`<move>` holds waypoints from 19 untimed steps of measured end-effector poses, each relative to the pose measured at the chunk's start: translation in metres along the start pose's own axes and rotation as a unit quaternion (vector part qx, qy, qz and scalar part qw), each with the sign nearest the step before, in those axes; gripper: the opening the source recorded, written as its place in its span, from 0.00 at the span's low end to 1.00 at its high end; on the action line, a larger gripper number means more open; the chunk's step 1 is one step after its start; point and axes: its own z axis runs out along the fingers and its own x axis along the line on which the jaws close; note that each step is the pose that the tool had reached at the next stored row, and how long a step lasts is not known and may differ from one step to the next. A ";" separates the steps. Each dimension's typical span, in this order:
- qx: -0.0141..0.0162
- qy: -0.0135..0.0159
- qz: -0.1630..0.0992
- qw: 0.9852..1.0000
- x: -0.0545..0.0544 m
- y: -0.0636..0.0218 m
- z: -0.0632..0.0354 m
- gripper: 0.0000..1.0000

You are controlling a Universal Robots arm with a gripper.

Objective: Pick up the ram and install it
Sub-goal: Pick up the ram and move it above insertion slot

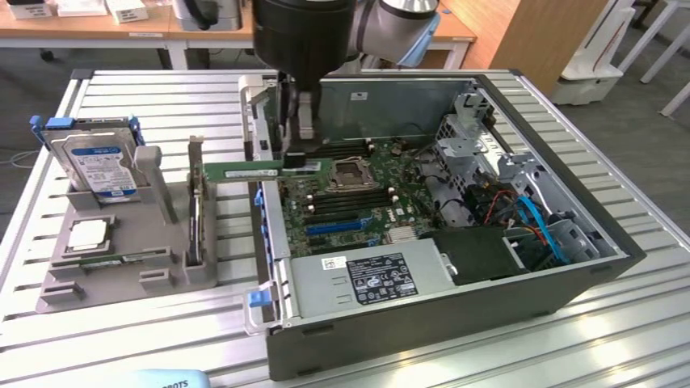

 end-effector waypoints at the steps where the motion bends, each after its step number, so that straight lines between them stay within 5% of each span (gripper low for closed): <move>1: 0.000 0.000 0.000 1.000 0.000 -0.0030 -0.0001 0.12; 19: 0.000 0.000 0.000 1.000 -0.003 -0.0604 -0.0011 0.12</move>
